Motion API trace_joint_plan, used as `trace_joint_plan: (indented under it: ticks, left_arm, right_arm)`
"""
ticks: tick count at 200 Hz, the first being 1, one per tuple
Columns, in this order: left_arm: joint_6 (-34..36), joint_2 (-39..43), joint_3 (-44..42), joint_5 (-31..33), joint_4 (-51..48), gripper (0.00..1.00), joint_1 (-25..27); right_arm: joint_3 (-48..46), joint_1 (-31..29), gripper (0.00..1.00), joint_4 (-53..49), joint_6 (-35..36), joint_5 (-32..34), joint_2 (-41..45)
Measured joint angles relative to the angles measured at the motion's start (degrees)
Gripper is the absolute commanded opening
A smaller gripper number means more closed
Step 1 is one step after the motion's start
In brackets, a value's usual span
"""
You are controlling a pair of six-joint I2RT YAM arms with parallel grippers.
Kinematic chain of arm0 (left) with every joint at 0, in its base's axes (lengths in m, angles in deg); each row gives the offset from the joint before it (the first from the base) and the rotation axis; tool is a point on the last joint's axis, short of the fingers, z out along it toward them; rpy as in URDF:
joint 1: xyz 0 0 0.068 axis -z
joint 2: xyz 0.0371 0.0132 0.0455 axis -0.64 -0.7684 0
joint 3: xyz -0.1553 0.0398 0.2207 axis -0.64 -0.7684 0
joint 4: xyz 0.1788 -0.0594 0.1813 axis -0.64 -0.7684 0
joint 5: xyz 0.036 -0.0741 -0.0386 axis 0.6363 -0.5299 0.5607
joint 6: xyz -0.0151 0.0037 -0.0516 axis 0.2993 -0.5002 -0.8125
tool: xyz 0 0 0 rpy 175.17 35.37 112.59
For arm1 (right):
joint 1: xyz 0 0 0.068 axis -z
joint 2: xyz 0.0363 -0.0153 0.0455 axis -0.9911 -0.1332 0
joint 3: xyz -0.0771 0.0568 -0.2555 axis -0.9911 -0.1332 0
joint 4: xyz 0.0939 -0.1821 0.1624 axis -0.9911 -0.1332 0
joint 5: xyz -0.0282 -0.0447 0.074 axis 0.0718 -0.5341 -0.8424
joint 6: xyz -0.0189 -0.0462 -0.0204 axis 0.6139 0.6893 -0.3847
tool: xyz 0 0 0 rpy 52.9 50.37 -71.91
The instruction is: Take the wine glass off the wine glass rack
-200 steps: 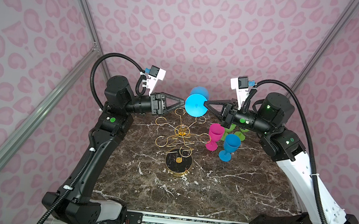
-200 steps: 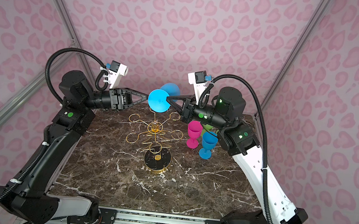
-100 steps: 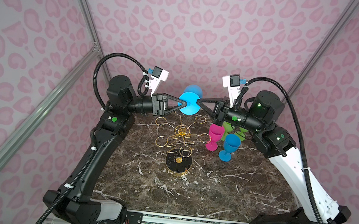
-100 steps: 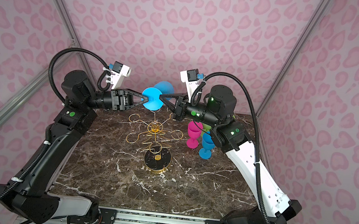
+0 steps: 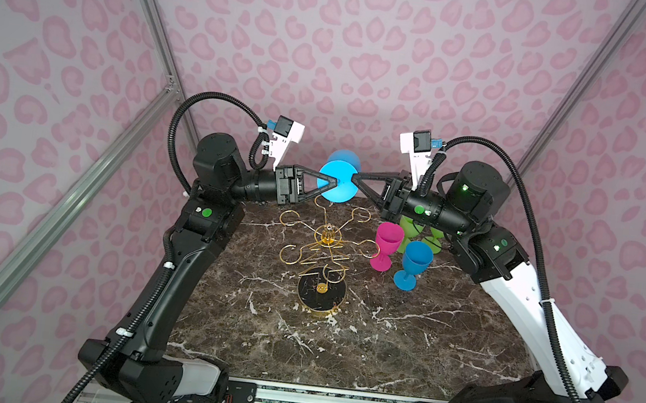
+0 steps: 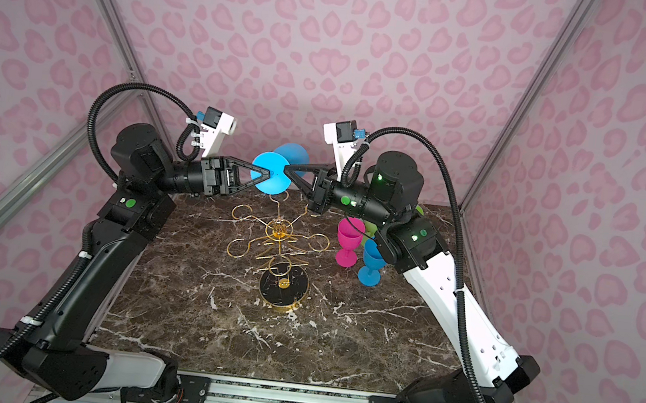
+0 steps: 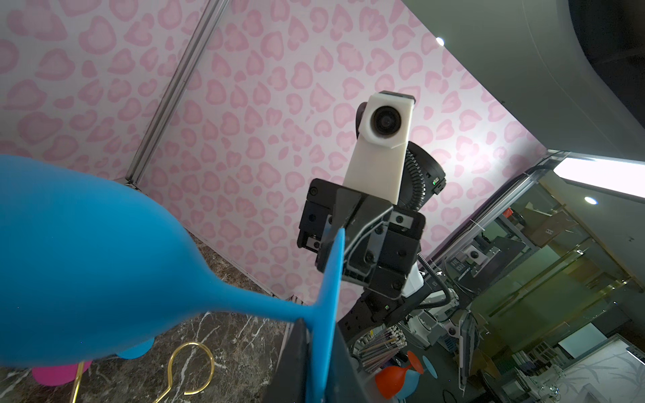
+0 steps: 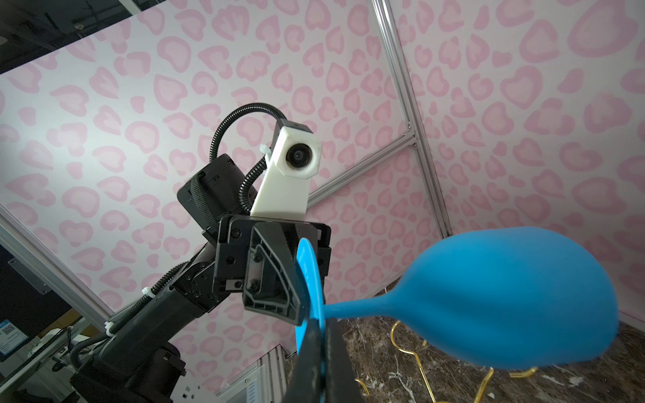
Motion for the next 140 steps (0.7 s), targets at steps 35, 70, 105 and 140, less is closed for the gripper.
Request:
trace_joint_plan:
  ticks: [35, 70, 105, 140]
  left_arm:
    - [-1.7, -0.1, 1.4, -0.7, 0.1, 0.04, 0.5]
    - [-4.7, -0.5, 2.0, 1.3, 0.8, 0.04, 0.5]
    - [-9.2, -1.1, 2.3, 4.4, 1.4, 0.04, 0.5]
    - [-13.5, -1.1, 2.3, 6.6, 3.5, 0.04, 0.6]
  right_arm:
    - [-1.4, -0.2, 0.58, -2.0, 2.2, 1.3, 2.3]
    - [-6.9, 0.1, 0.76, -5.1, 8.2, 6.6, 9.4]
    - [-18.2, -0.1, 0.92, -4.4, 16.6, 13.5, 18.9]
    - [-30.8, -2.8, 0.98, 2.3, 25.8, 21.2, 24.8]
